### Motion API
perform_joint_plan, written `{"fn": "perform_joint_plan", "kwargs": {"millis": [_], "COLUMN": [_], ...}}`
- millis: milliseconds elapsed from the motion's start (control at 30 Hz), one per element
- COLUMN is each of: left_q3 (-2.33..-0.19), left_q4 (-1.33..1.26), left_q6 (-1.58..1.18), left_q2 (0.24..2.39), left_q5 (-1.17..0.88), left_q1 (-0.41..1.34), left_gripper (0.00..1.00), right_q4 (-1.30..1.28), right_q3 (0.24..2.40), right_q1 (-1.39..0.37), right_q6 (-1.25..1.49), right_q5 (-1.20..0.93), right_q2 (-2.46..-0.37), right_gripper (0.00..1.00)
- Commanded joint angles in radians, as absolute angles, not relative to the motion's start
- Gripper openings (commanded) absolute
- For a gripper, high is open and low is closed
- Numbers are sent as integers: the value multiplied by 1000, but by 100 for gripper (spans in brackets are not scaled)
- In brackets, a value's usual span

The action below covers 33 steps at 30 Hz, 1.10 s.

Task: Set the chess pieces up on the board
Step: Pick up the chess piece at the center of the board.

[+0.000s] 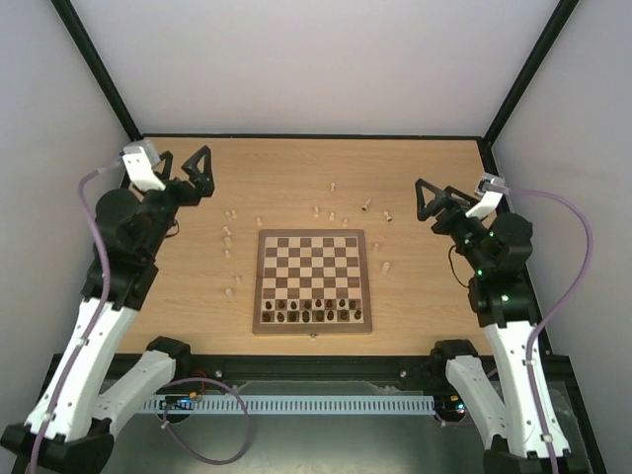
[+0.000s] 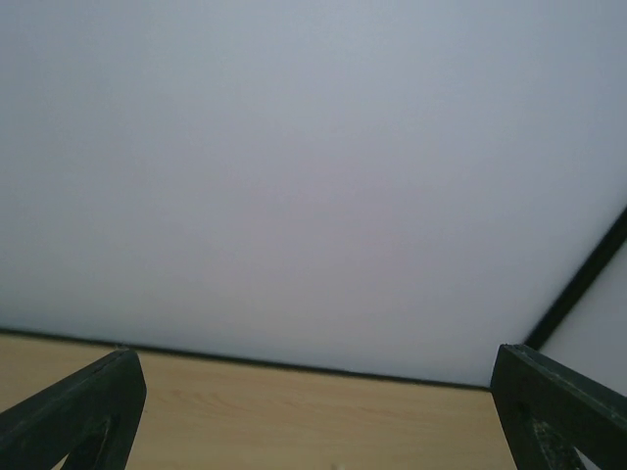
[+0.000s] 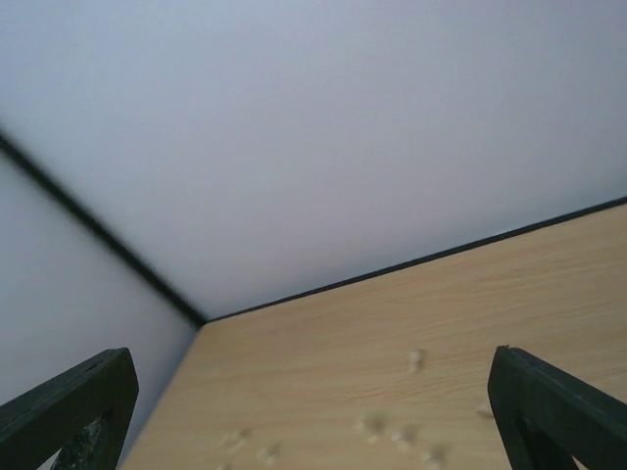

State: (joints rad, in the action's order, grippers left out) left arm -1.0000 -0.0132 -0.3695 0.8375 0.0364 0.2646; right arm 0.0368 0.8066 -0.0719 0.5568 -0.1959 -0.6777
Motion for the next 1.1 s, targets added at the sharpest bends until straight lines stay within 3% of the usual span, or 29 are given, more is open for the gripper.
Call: {"fn": "perform_joint_plan", "kwargs": {"millis": [0,167,367,800,1067], "left_q3": [-993,-987,-962,-701,-721], "left_q4": [263,322,327,126,244], "left_q6": [-579,-659,-625,-710,-631], "left_q2": [712,580,566,682,737], "left_q5": [-64,-137,-271,-354,-276], "left_q1": [266,267,266,268,335], "left_gripper": [99,100,100,99,100], "right_q4": [-119,-359,-378,-409,-439], "right_q3": [865,938,908,815,797], "right_q1": [-75,-75,-75,-75,-115], "right_q6": [611,643,679,592,511], "right_q5": [-520,-481,-498,-423,-239], "right_q2": [-593,-543,-515,-747,-927], "right_gripper": [99,99,99,99,99]}}
